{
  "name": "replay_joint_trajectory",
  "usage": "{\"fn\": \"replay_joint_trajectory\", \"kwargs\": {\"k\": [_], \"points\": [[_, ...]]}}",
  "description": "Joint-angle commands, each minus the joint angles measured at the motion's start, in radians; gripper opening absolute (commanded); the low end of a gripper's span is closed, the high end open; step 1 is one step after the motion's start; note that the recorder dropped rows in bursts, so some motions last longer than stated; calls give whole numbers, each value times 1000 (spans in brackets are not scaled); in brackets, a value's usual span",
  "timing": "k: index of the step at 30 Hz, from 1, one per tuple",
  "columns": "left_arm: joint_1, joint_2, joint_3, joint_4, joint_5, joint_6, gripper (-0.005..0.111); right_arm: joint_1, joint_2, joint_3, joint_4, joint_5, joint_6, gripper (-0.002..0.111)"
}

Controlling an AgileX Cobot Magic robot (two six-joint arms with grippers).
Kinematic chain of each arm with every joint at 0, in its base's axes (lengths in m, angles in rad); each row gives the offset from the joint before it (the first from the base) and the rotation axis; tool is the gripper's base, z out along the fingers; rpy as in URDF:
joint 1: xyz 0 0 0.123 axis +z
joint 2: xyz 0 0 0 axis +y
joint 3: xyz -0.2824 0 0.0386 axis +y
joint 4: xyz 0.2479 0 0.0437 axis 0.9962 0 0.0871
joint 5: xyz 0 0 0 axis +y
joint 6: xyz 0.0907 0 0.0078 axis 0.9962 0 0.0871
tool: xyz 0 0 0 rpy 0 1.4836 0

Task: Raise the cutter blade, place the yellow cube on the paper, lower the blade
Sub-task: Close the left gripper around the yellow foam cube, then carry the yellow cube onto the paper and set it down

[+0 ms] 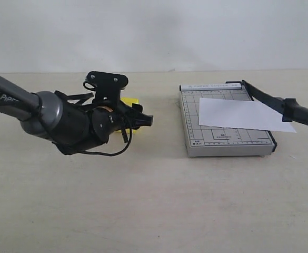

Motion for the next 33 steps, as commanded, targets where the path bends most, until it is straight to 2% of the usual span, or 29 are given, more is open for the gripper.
{"fn": "replay_joint_trajectory", "kwargs": {"k": [1,3,6,8,12,16,19,23,26,29,33], "points": [[0,-133,0,-6,123,86,4,0,0,1,-1,-7,-3,0],[-5,-192,0,20,206,88,4,0,0,1,-1,-12,-3,0],[-27,-254,-3,119,218,61,4,0,0,1,-1,-21,-3,0],[-50,-266,-35,282,238,-20,4,0,0,1,-1,-21,-3,0],[-109,-205,-160,737,288,-332,4,0,0,1,-1,-23,-3,0],[-130,-94,-278,940,288,-624,4,0,0,1,-1,-23,-3,0],[-132,-4,-384,1059,284,-768,4,0,0,1,-1,-23,-3,0],[-136,84,-502,1344,286,-997,4,0,0,1,24,-29,-3,0],[-142,107,-534,1535,275,-1193,4,0,0,1,25,-29,-3,0],[-149,129,-555,1664,239,-1279,4,0,0,1,25,-29,-3,0],[-154,174,-587,1726,241,-1300,4,0,0,1,25,-27,-3,0]]}}
